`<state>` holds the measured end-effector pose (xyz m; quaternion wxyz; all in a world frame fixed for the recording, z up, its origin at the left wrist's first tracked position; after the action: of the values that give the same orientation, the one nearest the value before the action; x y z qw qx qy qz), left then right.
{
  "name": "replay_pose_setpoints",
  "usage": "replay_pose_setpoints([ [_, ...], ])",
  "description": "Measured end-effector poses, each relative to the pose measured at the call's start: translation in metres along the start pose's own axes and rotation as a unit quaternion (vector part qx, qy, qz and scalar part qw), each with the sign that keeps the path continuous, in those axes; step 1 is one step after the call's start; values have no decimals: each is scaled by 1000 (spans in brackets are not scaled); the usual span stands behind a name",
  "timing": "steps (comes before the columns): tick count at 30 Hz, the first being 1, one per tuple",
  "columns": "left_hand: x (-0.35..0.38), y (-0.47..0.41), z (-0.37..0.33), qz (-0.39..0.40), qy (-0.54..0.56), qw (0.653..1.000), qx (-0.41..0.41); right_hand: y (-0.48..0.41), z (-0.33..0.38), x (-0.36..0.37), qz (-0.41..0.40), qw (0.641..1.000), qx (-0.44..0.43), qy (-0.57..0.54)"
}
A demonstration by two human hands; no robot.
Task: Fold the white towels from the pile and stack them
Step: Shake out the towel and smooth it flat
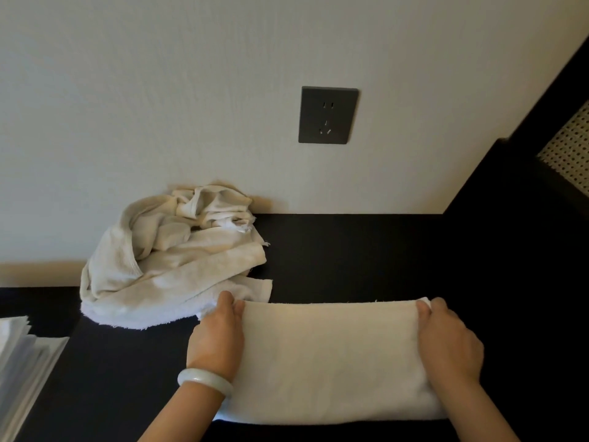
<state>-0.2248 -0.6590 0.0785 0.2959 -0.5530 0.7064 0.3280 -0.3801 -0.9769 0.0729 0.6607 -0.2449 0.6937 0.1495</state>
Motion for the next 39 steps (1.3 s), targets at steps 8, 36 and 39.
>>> replay_pose_setpoints([
  [8, -2, 32, -50, -73, -126, 953, 265, 26, 38, -34, -92, 987, -122, -57],
  [36, 63, 38, -24, 67, -240, 935, 253, 86, 79, 9, 70, 953, -283, -81],
  [39, 63, 38, -24, 67, -238, 935, 255, 67, 26, 16, 51, 973, -220, -56],
])
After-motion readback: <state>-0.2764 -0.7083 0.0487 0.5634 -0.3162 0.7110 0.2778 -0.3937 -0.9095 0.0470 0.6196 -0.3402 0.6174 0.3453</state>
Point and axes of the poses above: each hand's wrist, its own y-axis away from the middle knuckle, its own x-axis out of the palm, z = x × y, the point moved 5 cm from there along -y, towards the middle knuckle, and after that the axes turned 6 degrees about y, right-handed, at the moved point
